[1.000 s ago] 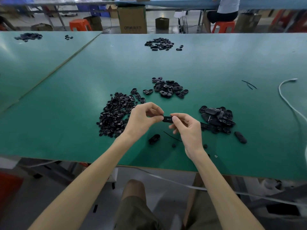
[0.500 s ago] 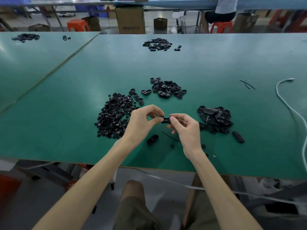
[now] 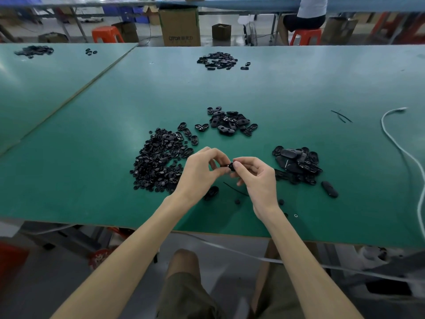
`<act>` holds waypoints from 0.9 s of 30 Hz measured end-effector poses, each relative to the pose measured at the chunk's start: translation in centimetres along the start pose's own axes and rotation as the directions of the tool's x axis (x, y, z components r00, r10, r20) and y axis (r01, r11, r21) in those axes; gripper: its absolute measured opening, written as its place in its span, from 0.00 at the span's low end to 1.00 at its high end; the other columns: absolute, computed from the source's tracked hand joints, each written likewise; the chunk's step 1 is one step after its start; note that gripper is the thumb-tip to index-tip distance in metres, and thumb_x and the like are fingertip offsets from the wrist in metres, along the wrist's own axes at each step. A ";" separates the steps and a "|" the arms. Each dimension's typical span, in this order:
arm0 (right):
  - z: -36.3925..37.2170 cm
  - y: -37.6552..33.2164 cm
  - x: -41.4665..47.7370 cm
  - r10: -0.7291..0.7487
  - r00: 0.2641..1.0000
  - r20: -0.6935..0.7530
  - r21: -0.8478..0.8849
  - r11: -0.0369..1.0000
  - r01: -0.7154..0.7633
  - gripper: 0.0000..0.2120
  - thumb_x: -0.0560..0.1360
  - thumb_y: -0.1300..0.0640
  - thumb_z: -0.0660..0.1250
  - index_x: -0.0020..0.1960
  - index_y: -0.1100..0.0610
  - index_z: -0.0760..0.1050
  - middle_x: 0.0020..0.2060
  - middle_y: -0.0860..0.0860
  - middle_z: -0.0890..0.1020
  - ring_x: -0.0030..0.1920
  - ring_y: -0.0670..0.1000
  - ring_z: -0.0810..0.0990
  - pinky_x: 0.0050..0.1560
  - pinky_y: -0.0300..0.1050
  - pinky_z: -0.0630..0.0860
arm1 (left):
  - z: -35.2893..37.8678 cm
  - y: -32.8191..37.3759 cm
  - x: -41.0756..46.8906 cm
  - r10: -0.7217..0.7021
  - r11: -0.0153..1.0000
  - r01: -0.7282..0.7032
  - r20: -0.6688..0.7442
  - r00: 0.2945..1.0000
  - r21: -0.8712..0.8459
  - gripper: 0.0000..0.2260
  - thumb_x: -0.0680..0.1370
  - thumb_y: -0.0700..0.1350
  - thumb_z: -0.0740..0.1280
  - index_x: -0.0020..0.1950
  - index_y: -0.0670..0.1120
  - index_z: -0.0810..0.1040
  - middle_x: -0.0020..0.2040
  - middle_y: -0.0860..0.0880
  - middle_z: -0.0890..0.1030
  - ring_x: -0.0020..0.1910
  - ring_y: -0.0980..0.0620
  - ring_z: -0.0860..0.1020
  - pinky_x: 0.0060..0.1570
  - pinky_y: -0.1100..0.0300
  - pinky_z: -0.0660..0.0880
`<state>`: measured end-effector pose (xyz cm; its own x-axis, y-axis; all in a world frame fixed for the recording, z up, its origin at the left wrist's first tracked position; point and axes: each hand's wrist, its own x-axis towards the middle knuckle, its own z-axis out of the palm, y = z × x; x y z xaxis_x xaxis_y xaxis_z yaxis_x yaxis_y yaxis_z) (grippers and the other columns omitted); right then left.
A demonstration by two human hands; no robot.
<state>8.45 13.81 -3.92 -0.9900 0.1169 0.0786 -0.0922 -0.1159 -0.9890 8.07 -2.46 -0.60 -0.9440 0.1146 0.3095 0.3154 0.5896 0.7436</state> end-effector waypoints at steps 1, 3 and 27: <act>0.0 0.0 0.0 -0.001 1.000 0.003 -0.002 1.000 0.001 0.03 0.79 0.64 0.73 0.51 0.60 0.84 0.42 0.54 0.88 0.39 0.50 0.87 0.35 0.39 0.78 | 0.0 0.1 0.0 -0.005 1.000 0.005 -0.002 1.000 0.001 0.09 0.73 0.41 0.79 0.47 0.52 0.83 0.45 0.55 0.81 0.43 0.56 0.78 0.45 0.76 0.67; -0.1 0.0 0.0 -0.005 1.000 0.007 -0.007 1.000 0.005 0.03 0.79 0.64 0.73 0.51 0.59 0.84 0.42 0.53 0.88 0.39 0.50 0.87 0.35 0.39 0.78 | 0.1 0.3 0.0 -0.014 1.000 0.014 -0.002 1.000 0.007 0.08 0.73 0.40 0.78 0.47 0.51 0.83 0.45 0.55 0.81 0.43 0.56 0.78 0.44 0.74 0.68; -0.2 -0.1 0.1 -0.012 0.998 0.056 0.031 0.999 0.010 0.04 0.78 0.69 0.72 0.48 0.62 0.83 0.35 0.52 0.86 0.34 0.48 0.83 0.33 0.39 0.76 | 0.1 -0.7 0.3 -0.022 0.999 0.023 -0.013 1.000 0.045 0.09 0.73 0.43 0.79 0.49 0.52 0.83 0.50 0.56 0.78 0.50 0.58 0.77 0.49 0.70 0.67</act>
<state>8.40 14.06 -3.85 -0.9933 0.0627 0.0971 -0.1054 -0.1457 -0.9837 7.56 -2.75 -1.11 -0.9494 0.0916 0.3005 0.2894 0.6275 0.7228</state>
